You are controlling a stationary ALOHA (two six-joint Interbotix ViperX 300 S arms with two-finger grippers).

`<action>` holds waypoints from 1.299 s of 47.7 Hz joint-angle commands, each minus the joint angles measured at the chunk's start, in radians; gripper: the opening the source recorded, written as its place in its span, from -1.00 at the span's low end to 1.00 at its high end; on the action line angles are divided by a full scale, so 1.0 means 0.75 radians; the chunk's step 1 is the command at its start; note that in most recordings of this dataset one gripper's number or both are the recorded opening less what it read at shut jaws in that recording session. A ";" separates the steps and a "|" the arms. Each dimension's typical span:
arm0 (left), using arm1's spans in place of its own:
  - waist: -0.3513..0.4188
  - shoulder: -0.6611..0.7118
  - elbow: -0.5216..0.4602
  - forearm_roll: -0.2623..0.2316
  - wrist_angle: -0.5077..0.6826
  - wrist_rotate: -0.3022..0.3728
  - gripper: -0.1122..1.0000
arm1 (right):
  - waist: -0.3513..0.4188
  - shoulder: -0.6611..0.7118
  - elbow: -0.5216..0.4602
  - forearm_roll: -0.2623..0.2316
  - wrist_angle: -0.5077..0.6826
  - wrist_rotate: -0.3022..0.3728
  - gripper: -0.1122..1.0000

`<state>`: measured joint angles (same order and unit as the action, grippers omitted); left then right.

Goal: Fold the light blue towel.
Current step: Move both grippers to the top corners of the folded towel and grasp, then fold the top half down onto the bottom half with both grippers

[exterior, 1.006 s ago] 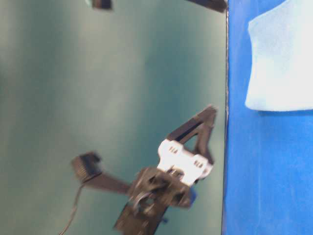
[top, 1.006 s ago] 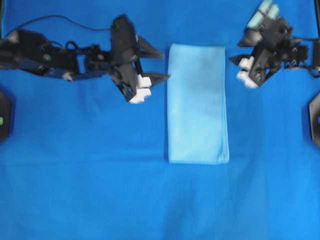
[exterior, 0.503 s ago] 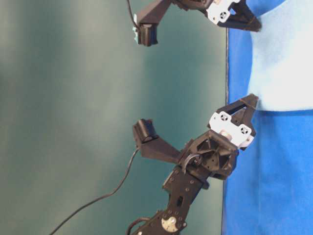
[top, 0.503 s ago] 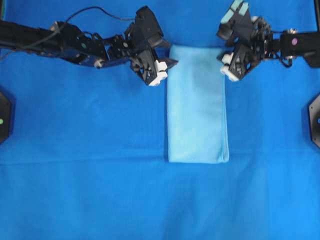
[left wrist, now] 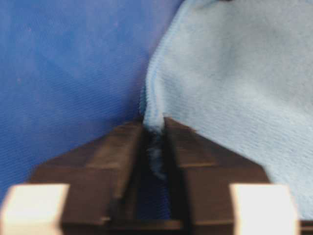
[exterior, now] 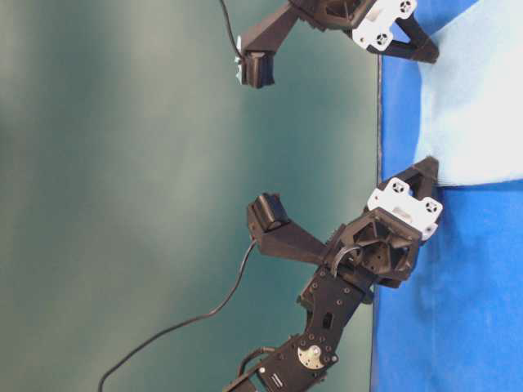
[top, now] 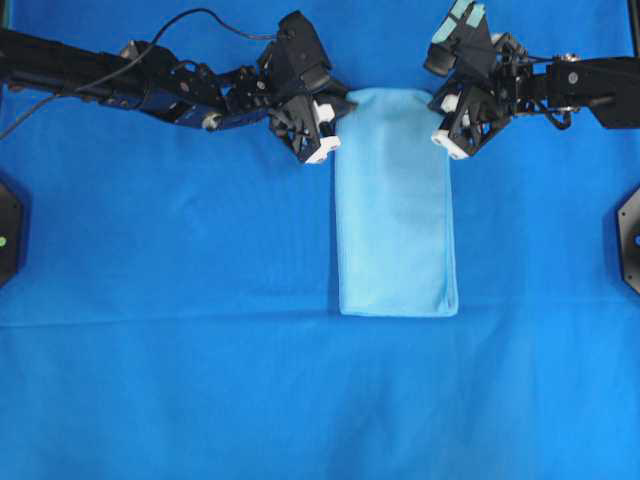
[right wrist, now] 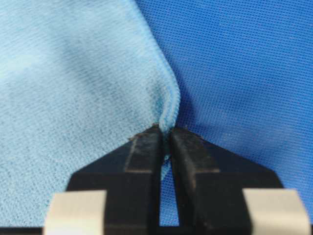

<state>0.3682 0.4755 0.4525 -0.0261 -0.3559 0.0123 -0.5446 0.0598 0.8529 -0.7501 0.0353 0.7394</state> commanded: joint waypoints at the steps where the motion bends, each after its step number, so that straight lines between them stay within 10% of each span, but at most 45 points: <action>1: 0.000 -0.016 -0.010 0.000 0.008 0.025 -0.67 | -0.006 -0.020 0.006 -0.004 -0.008 -0.002 -0.71; 46: 0.002 -0.239 -0.016 0.000 0.108 0.239 -0.73 | 0.006 -0.350 0.049 0.008 0.202 0.018 -0.71; 62: -0.182 -0.325 0.006 0.000 0.323 0.268 -0.73 | 0.243 -0.479 0.123 0.127 0.272 0.018 -0.71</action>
<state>0.2592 0.2838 0.4587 -0.0261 -0.1442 0.2132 -0.4019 -0.2577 0.9419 -0.6796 0.2178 0.7532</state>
